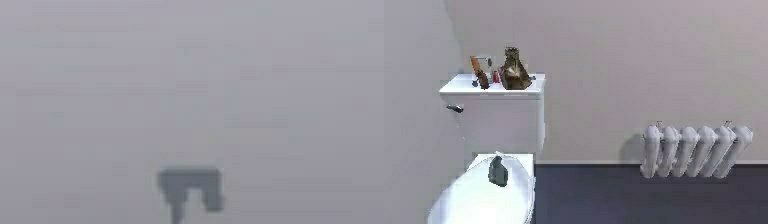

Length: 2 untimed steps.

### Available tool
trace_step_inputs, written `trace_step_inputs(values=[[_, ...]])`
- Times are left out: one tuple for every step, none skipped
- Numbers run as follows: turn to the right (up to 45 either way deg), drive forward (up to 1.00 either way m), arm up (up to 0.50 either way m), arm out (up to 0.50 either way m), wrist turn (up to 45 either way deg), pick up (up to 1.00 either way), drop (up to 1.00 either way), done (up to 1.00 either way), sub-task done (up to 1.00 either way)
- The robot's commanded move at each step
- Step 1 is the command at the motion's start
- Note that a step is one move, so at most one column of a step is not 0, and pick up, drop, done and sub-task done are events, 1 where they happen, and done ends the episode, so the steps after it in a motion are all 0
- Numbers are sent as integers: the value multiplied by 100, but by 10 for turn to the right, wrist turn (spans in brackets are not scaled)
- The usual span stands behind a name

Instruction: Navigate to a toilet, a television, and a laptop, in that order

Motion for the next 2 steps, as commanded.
trace_step_inputs(values=[[-450, 0, 0, 0, 0, 0, 0, 0, 0], [-450, 0, 0, 0, 0, 0, 0, 0, 0]])
